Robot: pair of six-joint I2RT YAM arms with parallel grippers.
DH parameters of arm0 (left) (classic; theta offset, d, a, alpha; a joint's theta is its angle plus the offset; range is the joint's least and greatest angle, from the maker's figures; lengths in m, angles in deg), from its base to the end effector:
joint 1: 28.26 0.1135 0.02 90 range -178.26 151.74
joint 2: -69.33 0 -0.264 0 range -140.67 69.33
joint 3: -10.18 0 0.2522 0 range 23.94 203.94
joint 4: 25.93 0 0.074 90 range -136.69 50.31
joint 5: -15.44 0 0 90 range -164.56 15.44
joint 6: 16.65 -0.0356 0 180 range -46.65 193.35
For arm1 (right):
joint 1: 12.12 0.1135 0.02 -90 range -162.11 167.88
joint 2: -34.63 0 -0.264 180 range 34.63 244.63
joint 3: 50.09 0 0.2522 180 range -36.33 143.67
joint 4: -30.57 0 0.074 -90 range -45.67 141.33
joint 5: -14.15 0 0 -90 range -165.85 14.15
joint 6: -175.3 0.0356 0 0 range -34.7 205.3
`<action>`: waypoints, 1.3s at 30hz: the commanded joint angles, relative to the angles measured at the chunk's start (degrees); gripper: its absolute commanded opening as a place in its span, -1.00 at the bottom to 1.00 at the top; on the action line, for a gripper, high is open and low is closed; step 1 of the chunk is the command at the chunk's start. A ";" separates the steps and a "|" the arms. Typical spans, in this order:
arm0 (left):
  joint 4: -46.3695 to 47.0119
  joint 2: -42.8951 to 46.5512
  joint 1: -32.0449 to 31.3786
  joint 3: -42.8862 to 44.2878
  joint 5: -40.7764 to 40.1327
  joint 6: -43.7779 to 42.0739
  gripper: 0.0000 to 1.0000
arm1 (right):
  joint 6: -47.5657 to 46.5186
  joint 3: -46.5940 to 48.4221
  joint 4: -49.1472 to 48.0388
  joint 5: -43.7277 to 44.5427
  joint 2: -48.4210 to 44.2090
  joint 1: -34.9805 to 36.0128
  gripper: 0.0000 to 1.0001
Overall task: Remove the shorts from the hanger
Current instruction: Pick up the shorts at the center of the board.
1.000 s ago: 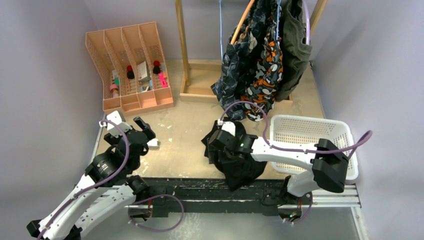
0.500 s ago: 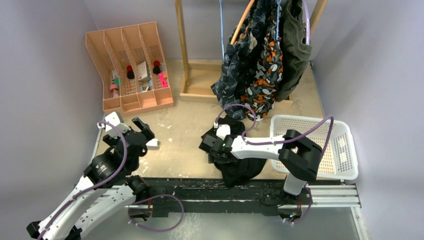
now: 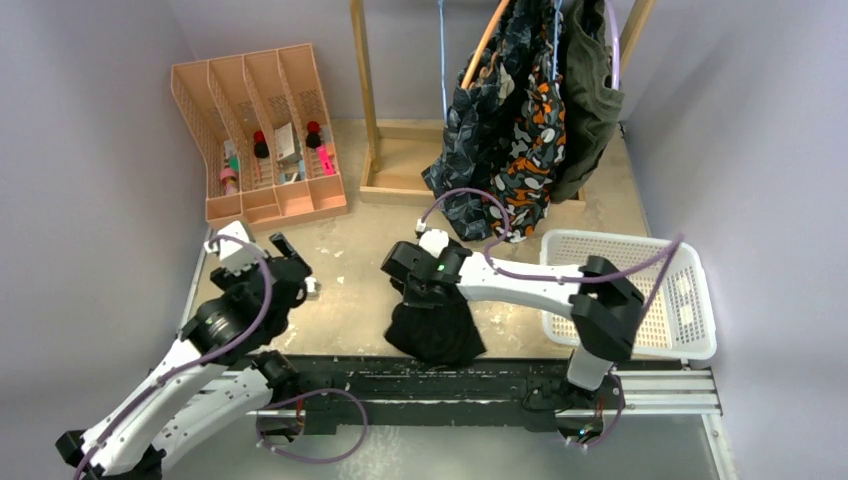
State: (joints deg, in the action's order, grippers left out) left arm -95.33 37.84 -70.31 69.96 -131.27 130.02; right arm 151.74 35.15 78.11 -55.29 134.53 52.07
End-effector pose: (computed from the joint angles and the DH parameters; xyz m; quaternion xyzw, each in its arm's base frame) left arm 0.0849 -0.0365 0.3094 -0.2969 0.7696 0.0053 0.5653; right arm 0.1677 0.3181 0.2148 0.0616 0.9541 0.1424 0.2561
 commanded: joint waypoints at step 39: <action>5.14 -3.19 5.12 -1.06 2.92 -4.90 0.75 | -3.90 -3.02 1.69 2.37 6.43 -1.17 0.99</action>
State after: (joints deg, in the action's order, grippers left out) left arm -92.42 34.24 -65.52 69.04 -128.25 126.22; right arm 145.75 30.26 75.55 -54.09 133.94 51.17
